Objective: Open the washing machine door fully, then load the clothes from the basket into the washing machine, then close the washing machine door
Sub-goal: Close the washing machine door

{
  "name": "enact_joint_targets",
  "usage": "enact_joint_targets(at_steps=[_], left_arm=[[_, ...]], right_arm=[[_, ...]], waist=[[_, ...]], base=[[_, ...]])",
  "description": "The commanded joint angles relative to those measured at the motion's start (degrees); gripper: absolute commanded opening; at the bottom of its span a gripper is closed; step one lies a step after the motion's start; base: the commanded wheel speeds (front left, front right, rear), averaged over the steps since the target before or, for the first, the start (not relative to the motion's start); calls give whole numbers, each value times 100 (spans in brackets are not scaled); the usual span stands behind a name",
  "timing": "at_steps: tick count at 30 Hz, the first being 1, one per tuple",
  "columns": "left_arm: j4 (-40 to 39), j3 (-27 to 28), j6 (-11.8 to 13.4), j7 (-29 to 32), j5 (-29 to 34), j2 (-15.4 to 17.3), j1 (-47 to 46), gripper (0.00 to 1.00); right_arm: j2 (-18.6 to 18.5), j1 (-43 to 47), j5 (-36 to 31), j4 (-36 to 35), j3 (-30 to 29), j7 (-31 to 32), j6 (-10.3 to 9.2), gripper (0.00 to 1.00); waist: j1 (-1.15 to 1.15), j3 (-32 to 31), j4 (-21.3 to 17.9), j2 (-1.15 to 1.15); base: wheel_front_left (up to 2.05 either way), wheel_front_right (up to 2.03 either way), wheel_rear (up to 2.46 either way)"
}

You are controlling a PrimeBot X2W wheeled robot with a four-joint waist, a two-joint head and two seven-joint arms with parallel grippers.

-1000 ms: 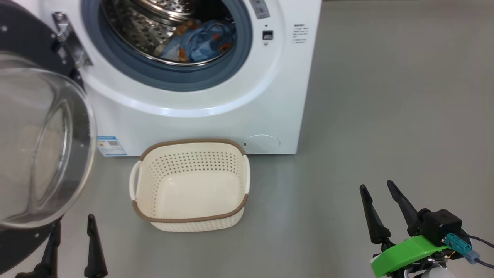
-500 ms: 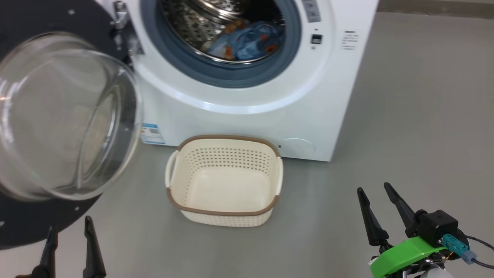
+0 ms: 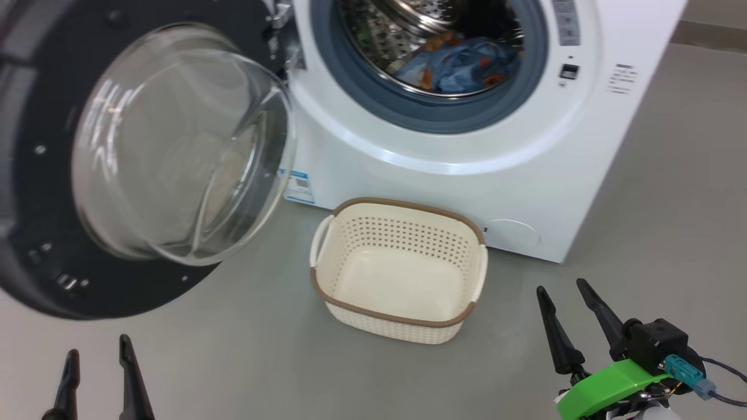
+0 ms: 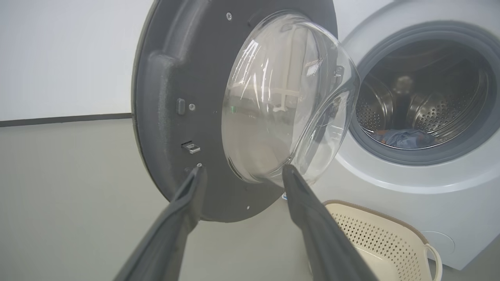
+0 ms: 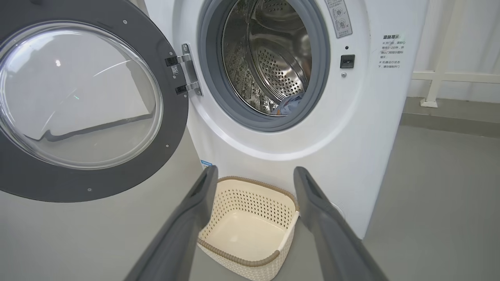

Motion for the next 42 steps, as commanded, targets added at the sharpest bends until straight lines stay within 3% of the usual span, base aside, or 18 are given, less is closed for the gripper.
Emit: enact_joint_targets(at_steps=[1,13,22,42], left_arm=[[-118,203,57,-32,-65,62,-70,100],[-102,238,180,-32,-174,62,2,100],[-205,286,275,-32,-308,62,111,100],[-158,236,210,-32,-265,62,113,100]], right_arm=[[-39,-133,19,-113,165,-28,9,100],[-58,-193,8,-44,258,-16,9,100],[-105,-377,67,80,430,-16,9,100],[-131,-260,84,81,366,-24,9,100]], waist=[[0,16,237,0],[0,57,655,0],[0,102,693,0],[0,18,636,0]], base=[[0,0,0],[0,0,0],[0,0,0],[0,0,0]])
